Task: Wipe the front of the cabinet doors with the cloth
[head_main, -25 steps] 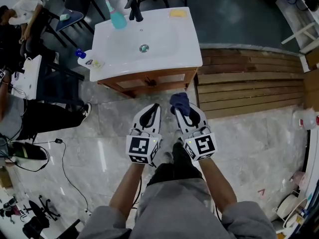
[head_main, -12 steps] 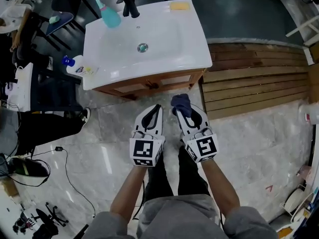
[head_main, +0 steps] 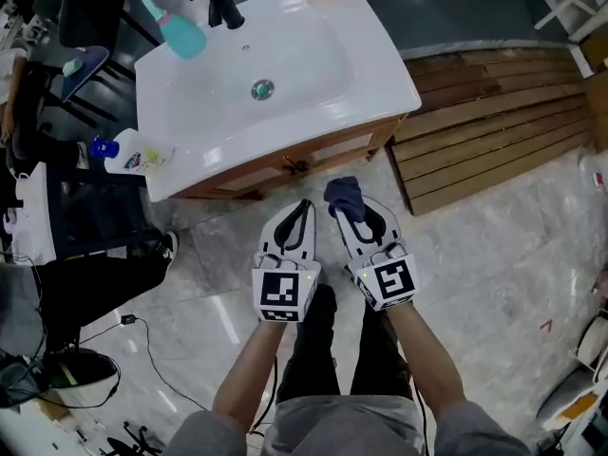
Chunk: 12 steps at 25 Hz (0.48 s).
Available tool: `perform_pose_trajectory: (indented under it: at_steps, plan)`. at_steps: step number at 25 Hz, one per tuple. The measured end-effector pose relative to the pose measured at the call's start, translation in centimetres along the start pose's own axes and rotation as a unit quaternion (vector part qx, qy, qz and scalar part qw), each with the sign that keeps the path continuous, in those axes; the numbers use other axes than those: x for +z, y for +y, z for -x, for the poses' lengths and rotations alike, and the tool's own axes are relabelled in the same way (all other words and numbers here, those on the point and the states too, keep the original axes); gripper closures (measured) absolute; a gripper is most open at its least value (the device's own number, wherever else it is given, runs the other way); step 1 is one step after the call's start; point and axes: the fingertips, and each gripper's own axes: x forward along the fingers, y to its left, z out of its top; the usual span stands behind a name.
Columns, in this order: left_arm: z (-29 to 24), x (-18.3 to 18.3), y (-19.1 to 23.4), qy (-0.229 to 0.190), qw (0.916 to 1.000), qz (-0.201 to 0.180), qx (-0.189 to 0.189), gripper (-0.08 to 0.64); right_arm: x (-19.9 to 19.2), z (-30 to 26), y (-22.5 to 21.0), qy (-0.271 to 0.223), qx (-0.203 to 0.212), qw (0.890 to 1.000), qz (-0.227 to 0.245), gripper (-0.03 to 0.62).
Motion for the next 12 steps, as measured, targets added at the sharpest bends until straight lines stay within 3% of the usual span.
perform_pose_trajectory:
  at_steps: [4,12]
  plan:
    - [-0.8,-1.4,1.3,-0.003,0.9993,-0.027,-0.025,0.541,-2.0,-1.1,0.4,-0.007,-0.025,1.0,0.005,0.499]
    - [-2.8,-4.1,3.4,-0.006,0.9982,-0.04,-0.043,0.541,-4.6,-3.3,0.1,-0.013,-0.058,0.998,0.005,0.499]
